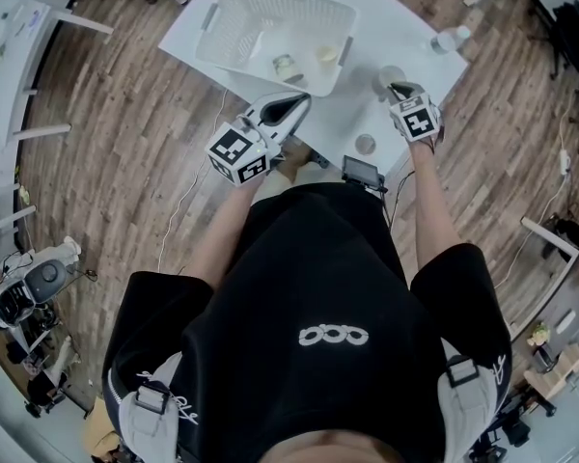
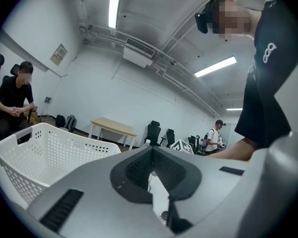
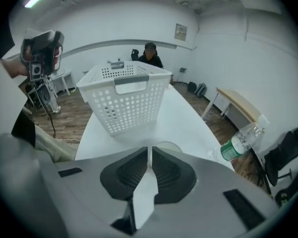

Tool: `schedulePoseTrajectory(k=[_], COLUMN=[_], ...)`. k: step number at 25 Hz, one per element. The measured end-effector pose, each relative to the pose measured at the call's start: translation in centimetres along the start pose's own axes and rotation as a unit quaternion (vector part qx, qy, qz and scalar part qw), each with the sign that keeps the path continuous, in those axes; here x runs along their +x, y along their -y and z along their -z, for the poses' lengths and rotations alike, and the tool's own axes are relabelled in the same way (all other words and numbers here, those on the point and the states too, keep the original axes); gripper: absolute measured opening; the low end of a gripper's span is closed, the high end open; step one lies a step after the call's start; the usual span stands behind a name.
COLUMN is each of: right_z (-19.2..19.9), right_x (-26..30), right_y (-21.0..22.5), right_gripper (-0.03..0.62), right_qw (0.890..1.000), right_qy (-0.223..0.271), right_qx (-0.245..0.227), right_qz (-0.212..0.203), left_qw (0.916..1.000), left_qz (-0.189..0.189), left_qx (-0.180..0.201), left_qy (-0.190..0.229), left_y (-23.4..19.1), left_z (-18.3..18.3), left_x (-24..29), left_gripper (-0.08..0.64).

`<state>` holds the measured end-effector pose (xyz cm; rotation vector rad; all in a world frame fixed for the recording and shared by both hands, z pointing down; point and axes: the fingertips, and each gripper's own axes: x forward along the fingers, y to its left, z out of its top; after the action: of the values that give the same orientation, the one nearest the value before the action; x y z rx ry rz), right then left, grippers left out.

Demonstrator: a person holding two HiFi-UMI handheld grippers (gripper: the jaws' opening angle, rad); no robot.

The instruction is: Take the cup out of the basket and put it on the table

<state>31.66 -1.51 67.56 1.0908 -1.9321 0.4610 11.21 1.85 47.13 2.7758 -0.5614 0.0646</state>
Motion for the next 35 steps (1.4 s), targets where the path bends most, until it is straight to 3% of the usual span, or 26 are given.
schedulePoseTrajectory(k=[5,11,20,25,35], right_z=[-1.8,-5.0,-11.0,-12.0,-11.9], right_x=[-4.3,-9.0,-13.4,-13.2,-13.2], right_y=[-1.4,-5.0,-10.8,-12.5,-12.0], right_gripper=[0.04,0.028,0.025,0.025,0.025], right_qw=[0.998,0.989,0.962,0.958,0.962], right_qy=[0.063,0.144,0.271,0.279,0.268], right_qx=[0.02,-0.009,0.018,0.017,0.014], right_qz=[0.012,0.015,-0.037,-0.061,-0.058], left_qw=[0.9999,0.9995,0.9979,0.9976,0.9976], left_qz=[-0.01,-0.031,-0.062,-0.066,-0.068], left_qx=[0.002,-0.002,-0.001,0.003,0.009], left_qy=[0.002,0.012,0.02,0.017,0.009], left_y=[-0.6,-1.0,-2.3,-2.5,-2.7], left_z=[0.1,0.2,0.3,0.4,0.3], left_x=[-1.1,-2.5,-4.0,-3.9,-3.8], left_gripper=[0.008,0.008,0.008,0.008,0.008])
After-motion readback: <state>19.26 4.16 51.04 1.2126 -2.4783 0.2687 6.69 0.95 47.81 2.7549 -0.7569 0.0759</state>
